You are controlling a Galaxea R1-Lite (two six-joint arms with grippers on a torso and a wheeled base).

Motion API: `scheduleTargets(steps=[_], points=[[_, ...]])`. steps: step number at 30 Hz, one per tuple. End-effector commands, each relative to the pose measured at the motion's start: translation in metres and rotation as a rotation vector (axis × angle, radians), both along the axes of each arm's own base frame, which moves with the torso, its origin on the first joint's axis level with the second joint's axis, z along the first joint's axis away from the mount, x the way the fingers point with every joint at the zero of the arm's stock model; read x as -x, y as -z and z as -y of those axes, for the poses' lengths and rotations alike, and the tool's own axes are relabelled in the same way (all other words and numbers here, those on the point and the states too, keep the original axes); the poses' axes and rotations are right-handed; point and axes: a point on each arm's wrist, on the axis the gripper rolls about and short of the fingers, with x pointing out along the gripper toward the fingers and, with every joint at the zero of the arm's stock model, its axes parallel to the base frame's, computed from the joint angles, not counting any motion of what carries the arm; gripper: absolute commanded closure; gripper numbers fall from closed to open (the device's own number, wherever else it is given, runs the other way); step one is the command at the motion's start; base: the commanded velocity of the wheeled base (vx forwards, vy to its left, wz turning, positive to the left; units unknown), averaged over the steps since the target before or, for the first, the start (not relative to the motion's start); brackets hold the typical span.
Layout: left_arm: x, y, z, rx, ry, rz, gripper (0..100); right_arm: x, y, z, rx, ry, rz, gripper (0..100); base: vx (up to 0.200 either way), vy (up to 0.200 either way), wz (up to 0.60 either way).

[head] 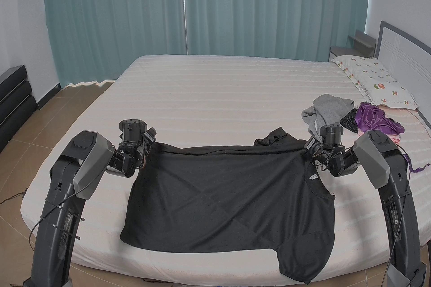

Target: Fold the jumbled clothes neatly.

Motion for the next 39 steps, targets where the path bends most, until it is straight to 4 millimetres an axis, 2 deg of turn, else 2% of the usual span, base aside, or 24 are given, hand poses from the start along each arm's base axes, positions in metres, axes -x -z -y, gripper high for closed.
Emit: scheduleTargets(steps=[1, 11, 13, 25, 26, 32, 39], points=[[-0.007, 0.010, -0.018, -0.009, -0.059, -0.003, 0, 0.000, 0.000, 0.000, 0.000, 0.001, 0.002, 100, 0.000, 0.000, 0.00], [-0.004, 0.009, -0.020, 0.003, -0.069, -0.012, 0, 0.000, -0.002, 0.000, -0.001, 0.001, 0.013, 100, 0.000, 0.000, 0.00], [0.002, 0.004, -0.020, 0.015, -0.056, -0.029, 0, 0.000, -0.002, 0.001, 0.001, 0.001, 0.012, 100, 0.000, 0.000, 0.00], [0.005, 0.011, -0.001, 0.032, 0.046, -0.045, 0, 0.000, -0.001, -0.004, 0.001, -0.008, 0.011, 100, 0.000, 0.000, 0.00], [0.005, 0.013, 0.000, 0.032, 0.054, -0.052, 100, 0.000, -0.001, -0.004, 0.001, -0.008, 0.011, 100, 0.000, 0.000, 0.00], [0.001, 0.018, 0.001, 0.014, 0.060, -0.042, 100, 0.000, -0.002, -0.003, 0.001, -0.005, 0.012, 100, 0.000, 0.000, 0.00], [-0.010, 0.010, -0.009, -0.002, -0.031, 0.022, 100, -0.002, -0.006, 0.003, 0.018, 0.033, 0.057, 100, 0.000, 0.000, 0.00]])
